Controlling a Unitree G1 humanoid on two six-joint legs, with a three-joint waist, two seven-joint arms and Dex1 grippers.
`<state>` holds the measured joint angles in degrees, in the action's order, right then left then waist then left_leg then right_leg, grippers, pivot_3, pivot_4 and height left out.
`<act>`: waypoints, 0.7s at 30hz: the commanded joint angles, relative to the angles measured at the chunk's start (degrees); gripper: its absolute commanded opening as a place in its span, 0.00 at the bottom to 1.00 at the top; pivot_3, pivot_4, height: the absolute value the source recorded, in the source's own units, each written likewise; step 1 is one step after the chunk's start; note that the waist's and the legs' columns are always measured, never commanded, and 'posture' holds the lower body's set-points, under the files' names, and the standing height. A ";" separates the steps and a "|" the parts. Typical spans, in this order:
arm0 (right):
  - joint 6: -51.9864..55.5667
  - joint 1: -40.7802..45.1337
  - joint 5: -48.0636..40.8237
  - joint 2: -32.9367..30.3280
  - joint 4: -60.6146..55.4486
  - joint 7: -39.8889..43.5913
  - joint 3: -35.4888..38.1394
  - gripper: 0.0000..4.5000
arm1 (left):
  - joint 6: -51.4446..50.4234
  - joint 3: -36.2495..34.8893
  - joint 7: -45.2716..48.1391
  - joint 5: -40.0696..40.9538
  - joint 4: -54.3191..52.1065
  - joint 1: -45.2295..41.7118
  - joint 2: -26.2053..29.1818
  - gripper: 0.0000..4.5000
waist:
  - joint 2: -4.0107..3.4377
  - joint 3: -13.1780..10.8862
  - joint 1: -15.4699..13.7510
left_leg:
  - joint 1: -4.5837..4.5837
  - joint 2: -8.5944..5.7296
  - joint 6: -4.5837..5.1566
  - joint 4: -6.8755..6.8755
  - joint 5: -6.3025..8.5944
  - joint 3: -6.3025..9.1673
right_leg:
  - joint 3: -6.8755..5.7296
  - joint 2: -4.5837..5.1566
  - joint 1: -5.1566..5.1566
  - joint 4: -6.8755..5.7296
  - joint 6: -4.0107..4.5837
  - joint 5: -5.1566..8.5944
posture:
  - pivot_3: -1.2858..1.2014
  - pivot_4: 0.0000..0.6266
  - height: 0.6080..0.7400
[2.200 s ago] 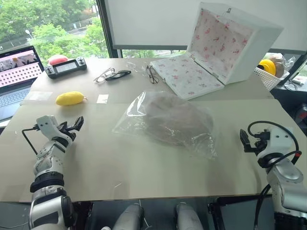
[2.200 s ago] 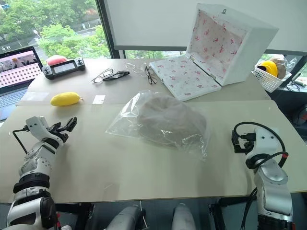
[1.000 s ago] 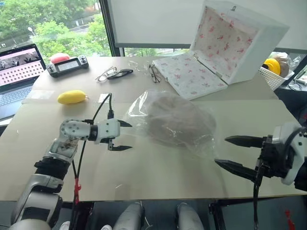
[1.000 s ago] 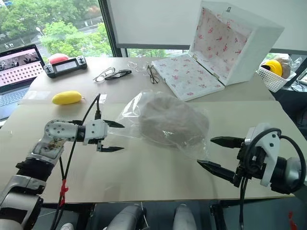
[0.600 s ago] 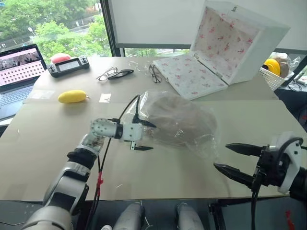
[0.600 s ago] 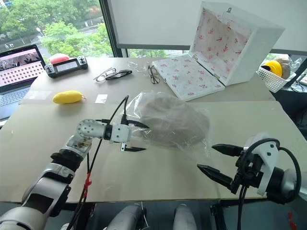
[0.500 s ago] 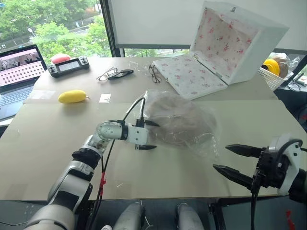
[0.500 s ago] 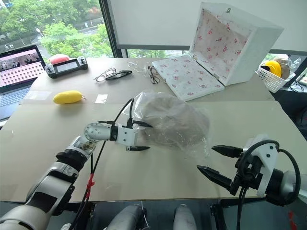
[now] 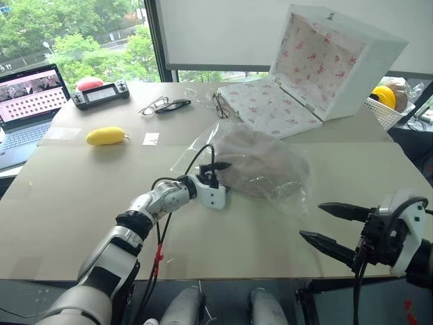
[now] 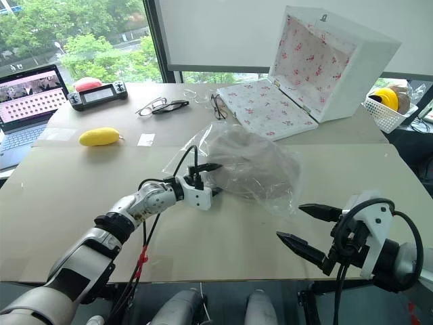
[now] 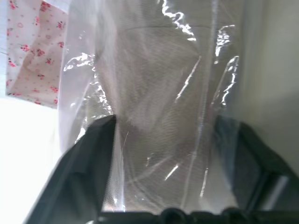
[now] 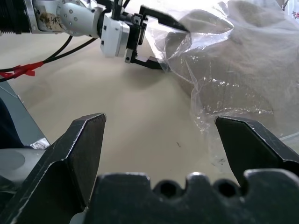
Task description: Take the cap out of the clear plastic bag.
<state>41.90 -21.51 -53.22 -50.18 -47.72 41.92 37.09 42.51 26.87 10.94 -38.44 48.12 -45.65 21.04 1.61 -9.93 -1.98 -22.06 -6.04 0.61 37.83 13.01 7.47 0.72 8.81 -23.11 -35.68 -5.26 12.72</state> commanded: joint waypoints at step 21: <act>-1.23 0.70 -0.27 0.80 -0.95 -1.42 0.79 1.00 | 6.78 2.43 -5.65 -2.35 5.82 -4.85 4.88 0.02 | 0.00 0.11 -0.37 | 0.06 0.01 0.00 0.00 0.00 -0.06 | 0.01 0.00 0.09 0.00 -0.01 0.00 | 0.52 0.24 1.00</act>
<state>41.88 -21.00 -53.15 -49.90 -47.72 40.95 37.01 43.56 28.08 8.79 -38.28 50.03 -48.68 21.28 1.61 -9.82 -2.35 -21.99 -6.04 0.61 37.83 13.01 7.41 0.73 8.81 -23.02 -35.67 -5.26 12.72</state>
